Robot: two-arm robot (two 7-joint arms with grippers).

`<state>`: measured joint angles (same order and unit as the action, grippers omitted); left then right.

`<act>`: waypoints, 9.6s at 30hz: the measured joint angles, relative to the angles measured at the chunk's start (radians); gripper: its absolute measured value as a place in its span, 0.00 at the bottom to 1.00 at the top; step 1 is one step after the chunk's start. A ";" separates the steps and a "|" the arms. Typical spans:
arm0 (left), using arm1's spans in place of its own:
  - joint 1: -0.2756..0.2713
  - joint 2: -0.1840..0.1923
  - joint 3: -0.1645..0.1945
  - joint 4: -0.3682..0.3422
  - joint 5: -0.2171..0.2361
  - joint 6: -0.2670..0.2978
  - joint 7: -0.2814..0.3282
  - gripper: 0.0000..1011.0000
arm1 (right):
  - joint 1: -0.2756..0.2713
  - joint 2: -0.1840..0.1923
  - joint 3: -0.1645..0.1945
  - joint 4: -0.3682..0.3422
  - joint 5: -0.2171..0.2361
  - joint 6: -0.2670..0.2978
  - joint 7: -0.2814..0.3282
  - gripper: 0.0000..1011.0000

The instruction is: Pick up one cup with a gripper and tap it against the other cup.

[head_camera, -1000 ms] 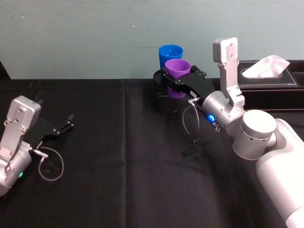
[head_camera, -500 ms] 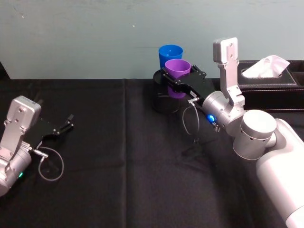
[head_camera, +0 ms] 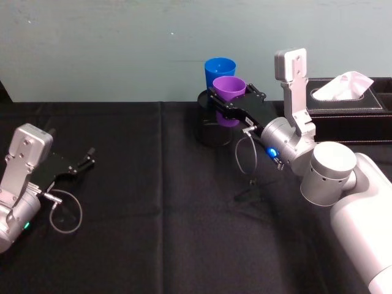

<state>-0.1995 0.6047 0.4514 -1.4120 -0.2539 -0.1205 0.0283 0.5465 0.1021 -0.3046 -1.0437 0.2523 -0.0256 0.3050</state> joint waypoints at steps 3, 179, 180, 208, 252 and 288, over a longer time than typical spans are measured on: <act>0.000 0.000 0.000 0.000 0.000 0.000 0.000 0.99 | 0.000 0.000 0.000 0.000 0.000 0.000 0.000 0.74; 0.000 0.000 0.000 0.000 0.000 0.000 0.000 0.99 | 0.000 0.000 0.000 0.000 0.000 0.000 0.000 0.74; 0.000 0.000 0.000 0.000 0.000 0.000 0.000 0.99 | 0.000 0.000 0.000 0.000 0.000 0.000 0.000 0.74; 0.000 0.000 0.000 0.000 0.000 0.000 0.000 0.99 | -0.336 0.120 0.015 -0.369 -0.006 -0.077 0.002 0.74; 0.000 0.000 0.000 0.000 0.000 0.000 0.000 0.99 | -0.453 0.117 0.060 -0.406 -0.024 -0.175 0.010 0.99; 0.000 0.000 0.000 0.000 0.000 0.000 0.000 0.99 | -0.472 0.058 0.185 -0.339 -0.188 -0.227 -0.240 0.99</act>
<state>-0.1995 0.6047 0.4514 -1.4120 -0.2539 -0.1205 0.0283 0.0743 0.1597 -0.1192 -1.3828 0.0639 -0.2526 0.0647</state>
